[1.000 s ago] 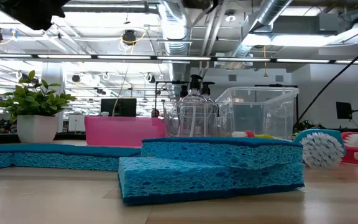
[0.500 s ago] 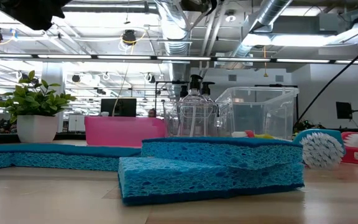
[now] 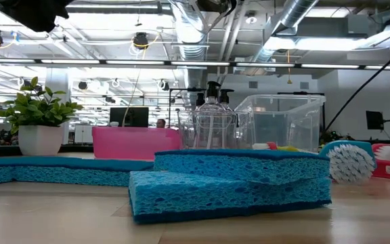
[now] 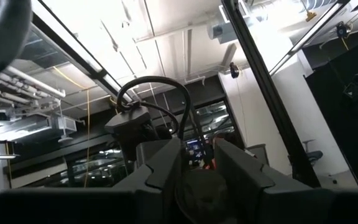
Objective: Pick & Place Kitchen Sink Supplies
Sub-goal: Put the soap dispenser into the left transparent bin
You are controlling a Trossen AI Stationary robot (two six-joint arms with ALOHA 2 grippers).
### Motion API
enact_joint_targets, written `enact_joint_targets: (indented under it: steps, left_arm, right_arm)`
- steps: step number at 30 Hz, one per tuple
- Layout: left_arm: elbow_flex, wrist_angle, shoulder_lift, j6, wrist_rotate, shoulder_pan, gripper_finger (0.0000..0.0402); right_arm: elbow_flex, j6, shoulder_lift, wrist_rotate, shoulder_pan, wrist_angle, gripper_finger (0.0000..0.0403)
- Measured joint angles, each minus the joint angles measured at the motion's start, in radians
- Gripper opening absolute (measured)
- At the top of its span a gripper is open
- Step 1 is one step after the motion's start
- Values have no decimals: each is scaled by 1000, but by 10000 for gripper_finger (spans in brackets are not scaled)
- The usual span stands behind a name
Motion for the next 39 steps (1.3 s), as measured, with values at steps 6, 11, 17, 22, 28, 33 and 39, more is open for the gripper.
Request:
enact_joint_targets:
  steps: [6,11,17,22,28,33,39]
  left_arm:
    - [0,-2,0,0,-1,0,83]
    - [0,-4,-1,0,-3,0,88]
    - [0,-29,-1,-3,-47,0,87]
    - [0,-64,-1,-3,-64,0,47]
    - [0,-87,-1,-10,-105,0,6]
    - [0,-94,-1,-29,-106,3,11]
    - [0,-103,-1,-30,-123,3,7]
  right_arm:
    - [0,2,0,6,9,0,330]
    - [0,2,-1,50,25,-3,356]
    - [0,-4,-1,129,42,-4,389]
    - [0,-29,-2,140,41,-25,396]
    - [0,-24,-2,157,41,-48,385]
    - [0,-1,-2,158,41,-68,384]
    - [0,2,-2,158,41,-86,384]
